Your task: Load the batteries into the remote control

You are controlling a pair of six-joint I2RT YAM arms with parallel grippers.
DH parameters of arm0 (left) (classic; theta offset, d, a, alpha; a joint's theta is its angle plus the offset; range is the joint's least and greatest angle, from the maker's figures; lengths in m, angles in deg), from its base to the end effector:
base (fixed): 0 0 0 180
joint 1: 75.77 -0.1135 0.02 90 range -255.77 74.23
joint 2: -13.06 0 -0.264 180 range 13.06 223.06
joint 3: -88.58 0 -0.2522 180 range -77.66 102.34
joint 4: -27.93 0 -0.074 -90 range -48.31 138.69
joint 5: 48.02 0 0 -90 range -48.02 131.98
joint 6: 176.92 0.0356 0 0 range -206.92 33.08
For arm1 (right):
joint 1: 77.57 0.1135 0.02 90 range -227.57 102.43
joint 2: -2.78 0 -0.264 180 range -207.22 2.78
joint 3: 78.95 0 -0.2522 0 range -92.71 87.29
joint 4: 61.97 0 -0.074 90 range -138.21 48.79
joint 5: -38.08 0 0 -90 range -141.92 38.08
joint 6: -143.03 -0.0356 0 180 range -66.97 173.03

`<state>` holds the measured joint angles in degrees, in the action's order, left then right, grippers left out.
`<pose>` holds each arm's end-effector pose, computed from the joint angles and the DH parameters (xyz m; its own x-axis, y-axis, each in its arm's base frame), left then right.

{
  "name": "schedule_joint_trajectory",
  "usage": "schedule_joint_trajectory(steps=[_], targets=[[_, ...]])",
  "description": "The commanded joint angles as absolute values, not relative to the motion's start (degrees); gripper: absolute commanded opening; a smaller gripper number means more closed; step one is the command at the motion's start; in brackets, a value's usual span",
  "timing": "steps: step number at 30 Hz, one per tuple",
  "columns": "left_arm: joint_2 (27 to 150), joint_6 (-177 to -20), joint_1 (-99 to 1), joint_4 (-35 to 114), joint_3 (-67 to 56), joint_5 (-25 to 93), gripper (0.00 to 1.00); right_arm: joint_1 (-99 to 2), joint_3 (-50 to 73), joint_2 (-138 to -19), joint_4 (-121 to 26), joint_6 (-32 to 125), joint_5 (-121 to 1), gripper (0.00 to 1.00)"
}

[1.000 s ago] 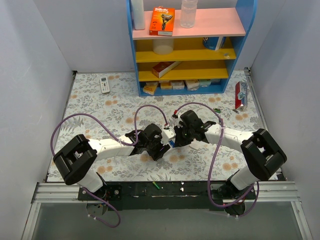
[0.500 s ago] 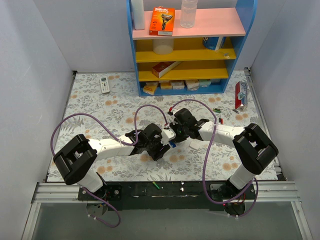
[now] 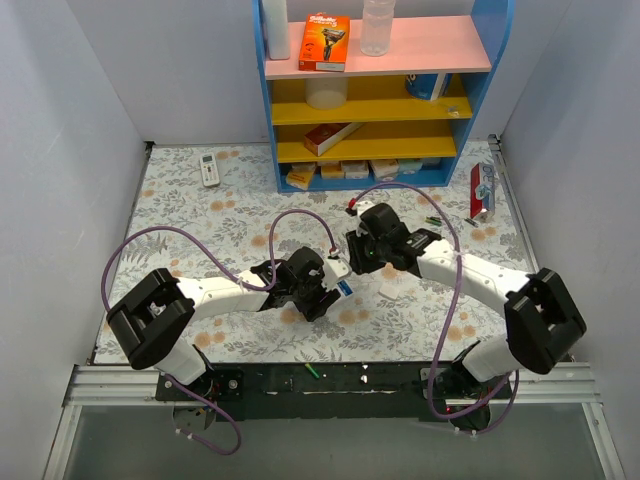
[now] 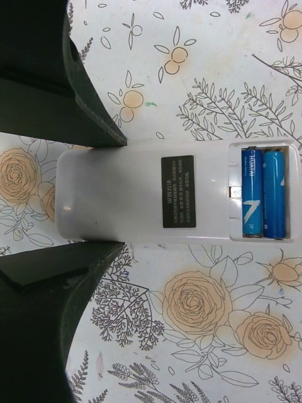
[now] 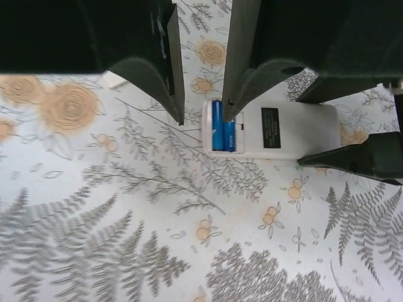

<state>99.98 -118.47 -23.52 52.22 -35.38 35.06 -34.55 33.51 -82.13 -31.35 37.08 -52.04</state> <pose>0.1709 -0.2277 0.1579 -0.8610 0.2636 -0.4350 0.4419 0.8112 -0.3831 0.2271 0.2120 0.2197 -0.7101 -0.2868 -0.6431 -0.5077 0.8414 0.1854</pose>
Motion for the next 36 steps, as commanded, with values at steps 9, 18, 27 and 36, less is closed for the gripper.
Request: schedule_joint_trajectory(steps=[9,18,27,36], targets=[[98.8,-115.7,-23.4,54.9,-35.0,34.3,0.73,-45.8,45.9,-66.8,-26.7,29.1,-48.1,0.57],[94.7,-116.2,-23.4,54.5,-37.4,46.4,0.98,-45.8,51.3,-63.5,-28.3,23.1,-40.7,0.68],[92.2,-116.9,-24.5,54.4,-38.2,53.3,0.98,-44.0,49.4,-68.5,-31.3,22.1,-37.8,0.72],[85.2,-117.6,-24.5,53.1,-39.3,51.3,0.98,-39.4,46.1,-75.3,-29.3,21.7,-32.3,0.73]])
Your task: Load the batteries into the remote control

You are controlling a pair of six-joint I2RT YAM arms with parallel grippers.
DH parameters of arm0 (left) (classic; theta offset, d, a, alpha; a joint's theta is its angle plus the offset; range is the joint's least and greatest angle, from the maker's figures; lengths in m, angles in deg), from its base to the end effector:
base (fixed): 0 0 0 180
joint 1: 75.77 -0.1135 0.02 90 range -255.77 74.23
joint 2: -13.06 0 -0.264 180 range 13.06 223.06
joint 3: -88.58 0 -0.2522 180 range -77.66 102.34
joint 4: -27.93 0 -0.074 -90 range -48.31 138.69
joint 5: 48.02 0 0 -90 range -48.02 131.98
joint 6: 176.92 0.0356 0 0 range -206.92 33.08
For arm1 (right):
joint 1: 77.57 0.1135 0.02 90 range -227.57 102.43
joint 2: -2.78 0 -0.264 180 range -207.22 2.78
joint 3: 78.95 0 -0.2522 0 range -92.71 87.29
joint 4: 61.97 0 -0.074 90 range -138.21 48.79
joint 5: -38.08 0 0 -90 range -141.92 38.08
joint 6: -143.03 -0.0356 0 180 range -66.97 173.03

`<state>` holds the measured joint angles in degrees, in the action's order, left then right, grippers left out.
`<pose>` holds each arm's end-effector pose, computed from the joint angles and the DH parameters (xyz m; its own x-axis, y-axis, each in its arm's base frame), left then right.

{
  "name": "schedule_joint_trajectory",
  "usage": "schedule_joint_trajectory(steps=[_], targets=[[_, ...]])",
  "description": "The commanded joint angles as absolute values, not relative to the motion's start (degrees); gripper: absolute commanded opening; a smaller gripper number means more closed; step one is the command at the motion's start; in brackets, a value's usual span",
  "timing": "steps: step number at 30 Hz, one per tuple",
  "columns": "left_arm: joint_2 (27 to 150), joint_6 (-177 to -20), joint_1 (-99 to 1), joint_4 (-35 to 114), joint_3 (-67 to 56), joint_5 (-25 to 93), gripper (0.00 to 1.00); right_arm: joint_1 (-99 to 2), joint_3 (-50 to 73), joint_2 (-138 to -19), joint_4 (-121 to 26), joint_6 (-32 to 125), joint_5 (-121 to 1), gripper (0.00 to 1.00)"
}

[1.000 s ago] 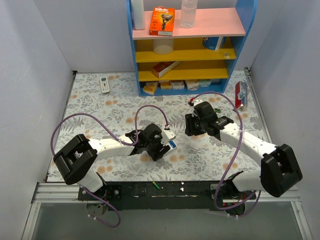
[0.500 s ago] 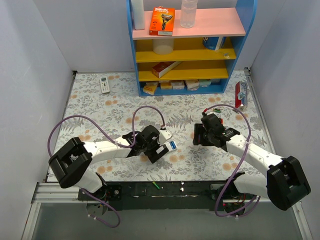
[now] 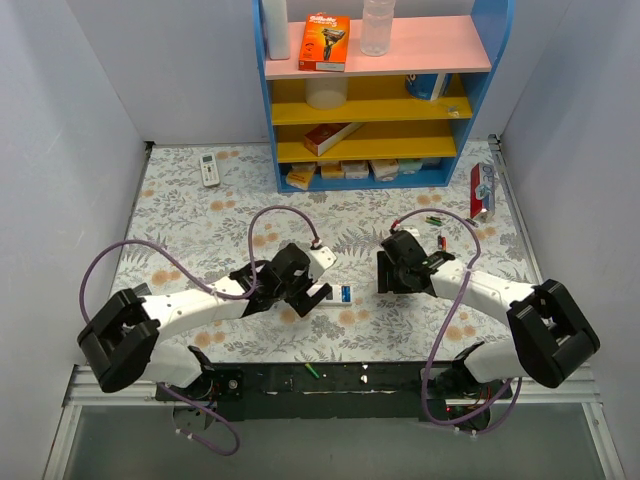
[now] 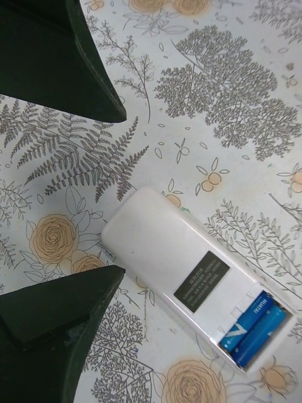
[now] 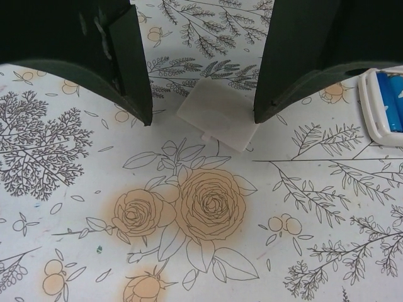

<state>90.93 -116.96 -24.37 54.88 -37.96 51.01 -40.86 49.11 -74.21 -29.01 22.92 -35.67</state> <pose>0.1680 -0.2015 0.1821 -0.7776 0.1816 -0.6019 0.3713 0.9053 -0.2065 0.2035 0.1393 0.1722 -0.8165 -0.0080 -0.5773 -0.0525 0.9968 0.0605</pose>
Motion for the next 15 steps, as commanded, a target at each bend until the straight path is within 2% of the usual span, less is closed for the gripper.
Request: schedule_joint_trajectory(steps=[1,7,15], targets=[[83.3,-117.7,-24.5,52.5,-39.5,51.4,0.98,-39.0,45.6,-75.4,-29.5,21.7,-32.3,0.73],[78.2,-118.9,-24.5,50.0,-40.8,56.6,0.98,-37.5,43.3,-76.6,-28.3,21.2,-30.6,0.73],[77.4,-121.1,-24.5,49.1,-40.2,69.7,0.98,-34.9,41.4,-82.0,-23.6,20.4,-26.3,0.73]])
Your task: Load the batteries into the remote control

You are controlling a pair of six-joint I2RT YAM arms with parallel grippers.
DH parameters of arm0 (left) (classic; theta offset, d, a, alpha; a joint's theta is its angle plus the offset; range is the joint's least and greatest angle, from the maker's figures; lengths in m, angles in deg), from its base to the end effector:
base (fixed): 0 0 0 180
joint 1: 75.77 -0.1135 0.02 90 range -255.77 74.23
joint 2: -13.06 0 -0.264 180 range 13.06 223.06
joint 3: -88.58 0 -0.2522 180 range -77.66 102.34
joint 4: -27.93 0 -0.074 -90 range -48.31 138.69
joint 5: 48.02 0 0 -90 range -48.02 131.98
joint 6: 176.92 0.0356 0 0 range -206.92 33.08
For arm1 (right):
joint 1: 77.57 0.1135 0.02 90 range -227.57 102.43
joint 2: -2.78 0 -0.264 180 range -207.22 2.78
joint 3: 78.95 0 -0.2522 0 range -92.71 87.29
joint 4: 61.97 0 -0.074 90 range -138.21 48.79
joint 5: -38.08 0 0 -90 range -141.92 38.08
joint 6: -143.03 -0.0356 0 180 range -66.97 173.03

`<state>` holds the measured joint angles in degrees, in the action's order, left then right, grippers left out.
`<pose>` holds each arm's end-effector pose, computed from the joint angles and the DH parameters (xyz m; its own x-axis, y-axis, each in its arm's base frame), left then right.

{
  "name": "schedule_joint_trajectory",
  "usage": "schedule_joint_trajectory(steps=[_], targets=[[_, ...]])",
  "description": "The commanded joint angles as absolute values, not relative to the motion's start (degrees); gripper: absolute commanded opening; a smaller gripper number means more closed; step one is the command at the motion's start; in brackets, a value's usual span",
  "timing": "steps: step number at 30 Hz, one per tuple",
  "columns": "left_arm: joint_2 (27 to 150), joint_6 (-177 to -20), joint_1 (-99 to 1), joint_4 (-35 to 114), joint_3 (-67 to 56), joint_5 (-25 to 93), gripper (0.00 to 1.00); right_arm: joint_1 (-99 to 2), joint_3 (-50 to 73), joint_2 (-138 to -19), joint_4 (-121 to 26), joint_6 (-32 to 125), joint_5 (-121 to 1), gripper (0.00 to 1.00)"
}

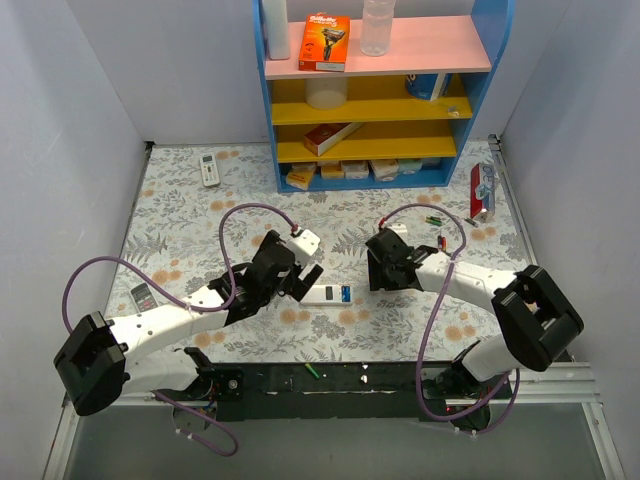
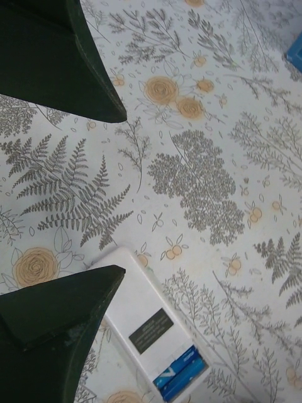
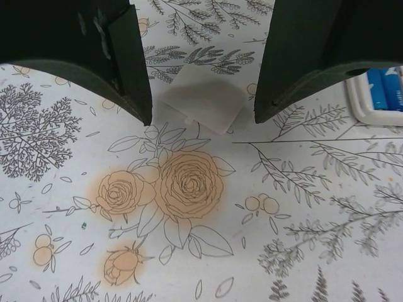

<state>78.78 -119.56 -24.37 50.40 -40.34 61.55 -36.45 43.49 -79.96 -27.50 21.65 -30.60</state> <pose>0.1598 -0.1811 0.2255 -0.6243 -0.0326 -0.7805 0.2767 0.9251 -0.2599 0.2112 0.1672 0.1756 -0.8019 -0.0562 -0.5947 -0.0664 0.9978 -0.0048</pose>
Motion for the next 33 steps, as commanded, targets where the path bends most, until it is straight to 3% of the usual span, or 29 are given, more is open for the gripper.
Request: schedule_joint_trajectory(steps=[1,20,33], targets=[[77.2,-121.4,-24.6,48.7,-40.2,71.6,0.98,-34.8,41.5,-82.2,-23.2,20.2,-25.9,0.73],[76.0,-123.5,-26.4,47.3,-40.1,76.0,0.98,-35.2,51.0,-69.8,-23.0,21.6,-34.6,0.70],[75.8,-123.6,-27.1,47.2,-40.2,75.0,0.98,-39.2,48.8,-74.6,-24.8,30.0,-40.2,0.74]])
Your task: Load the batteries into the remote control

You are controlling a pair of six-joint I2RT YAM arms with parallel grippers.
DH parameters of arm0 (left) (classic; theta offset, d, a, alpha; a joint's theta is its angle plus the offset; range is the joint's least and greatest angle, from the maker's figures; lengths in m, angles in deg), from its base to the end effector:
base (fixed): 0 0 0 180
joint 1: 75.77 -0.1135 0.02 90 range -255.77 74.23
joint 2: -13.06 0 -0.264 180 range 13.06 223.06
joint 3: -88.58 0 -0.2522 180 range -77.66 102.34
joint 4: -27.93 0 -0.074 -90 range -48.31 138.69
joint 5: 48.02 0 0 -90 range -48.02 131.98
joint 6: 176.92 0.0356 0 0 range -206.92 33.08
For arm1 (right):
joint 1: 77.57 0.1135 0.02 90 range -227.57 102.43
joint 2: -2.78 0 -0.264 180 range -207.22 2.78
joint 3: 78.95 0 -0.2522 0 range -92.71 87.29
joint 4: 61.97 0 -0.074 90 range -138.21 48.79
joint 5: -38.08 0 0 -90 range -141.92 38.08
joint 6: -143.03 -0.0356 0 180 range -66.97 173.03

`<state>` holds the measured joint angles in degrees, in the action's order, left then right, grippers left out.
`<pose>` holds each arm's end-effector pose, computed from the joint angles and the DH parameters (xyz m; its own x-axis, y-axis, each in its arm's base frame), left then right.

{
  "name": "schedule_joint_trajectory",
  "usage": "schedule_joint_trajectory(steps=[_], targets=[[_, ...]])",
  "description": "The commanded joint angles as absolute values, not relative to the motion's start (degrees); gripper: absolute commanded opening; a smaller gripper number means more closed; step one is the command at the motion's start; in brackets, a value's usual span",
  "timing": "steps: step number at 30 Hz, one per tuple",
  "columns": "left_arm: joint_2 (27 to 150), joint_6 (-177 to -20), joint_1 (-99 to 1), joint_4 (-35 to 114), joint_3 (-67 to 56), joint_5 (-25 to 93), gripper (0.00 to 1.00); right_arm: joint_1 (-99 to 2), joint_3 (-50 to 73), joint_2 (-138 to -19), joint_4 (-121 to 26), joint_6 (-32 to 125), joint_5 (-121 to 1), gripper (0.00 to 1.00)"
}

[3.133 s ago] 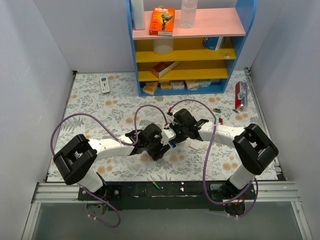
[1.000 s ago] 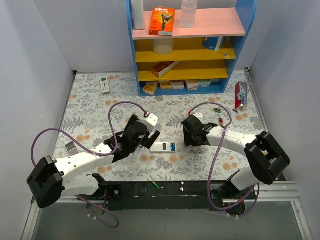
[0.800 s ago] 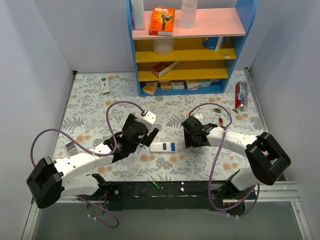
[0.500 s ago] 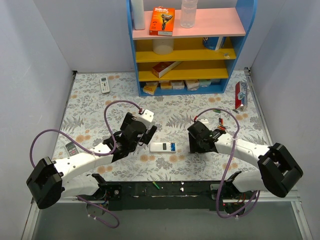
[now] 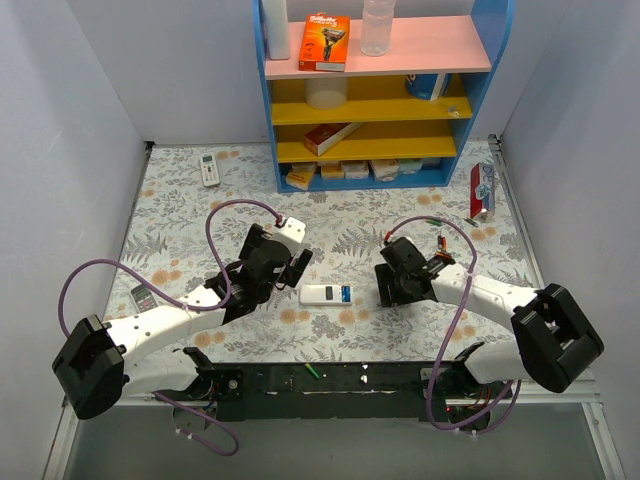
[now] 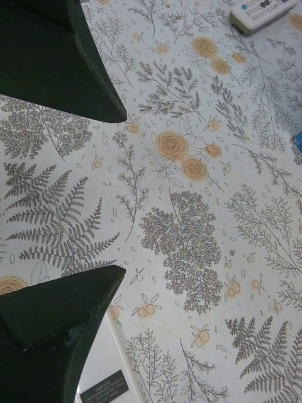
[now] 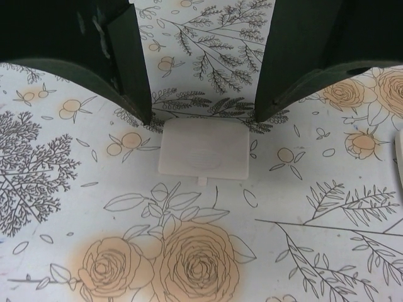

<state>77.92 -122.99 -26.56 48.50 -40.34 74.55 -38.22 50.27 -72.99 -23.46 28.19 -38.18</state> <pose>0.1704 -0.1682 0.2337 -0.5027 -0.1770 -0.8462 0.0640 0.9685 -0.2406 0.1849 0.1407 0.1657 -0.8523 -0.1712 -0.4942 -0.1938 0.9810 -0.0055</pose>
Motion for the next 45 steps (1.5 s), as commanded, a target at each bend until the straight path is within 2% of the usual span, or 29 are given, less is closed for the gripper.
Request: schedule_joint_trajectory(steps=[1,13,19,23,27,38,45], targets=[[75.8,-123.6,-27.1,47.3,-40.3,74.8,0.98,-39.3,48.8,-74.7,-25.1,29.9,-40.7,0.74],[75.6,-123.5,-27.4,47.2,-40.1,73.6,0.98,-40.2,48.7,-76.7,-25.2,29.9,-39.5,0.65],[75.7,-123.4,-27.6,47.3,-40.2,73.1,0.98,-40.2,48.4,-76.5,-24.7,32.5,-39.2,0.52],[75.6,-123.2,-27.8,47.2,-40.1,73.0,0.98,-40.1,46.8,-76.0,-24.0,36.5,-39.7,0.40],[75.2,-123.0,-28.2,47.0,-40.4,73.3,0.98,-40.1,44.9,-74.9,-24.5,42.0,-41.5,0.39],[73.4,-124.3,-30.2,46.0,-40.7,77.6,0.98,-37.3,39.7,-73.4,-25.7,68.6,-58.9,0.38],[72.0,-125.6,-31.5,45.8,-40.7,80.6,0.98,-33.4,33.2,-77.5,-20.7,82.3,-64.6,0.39]])
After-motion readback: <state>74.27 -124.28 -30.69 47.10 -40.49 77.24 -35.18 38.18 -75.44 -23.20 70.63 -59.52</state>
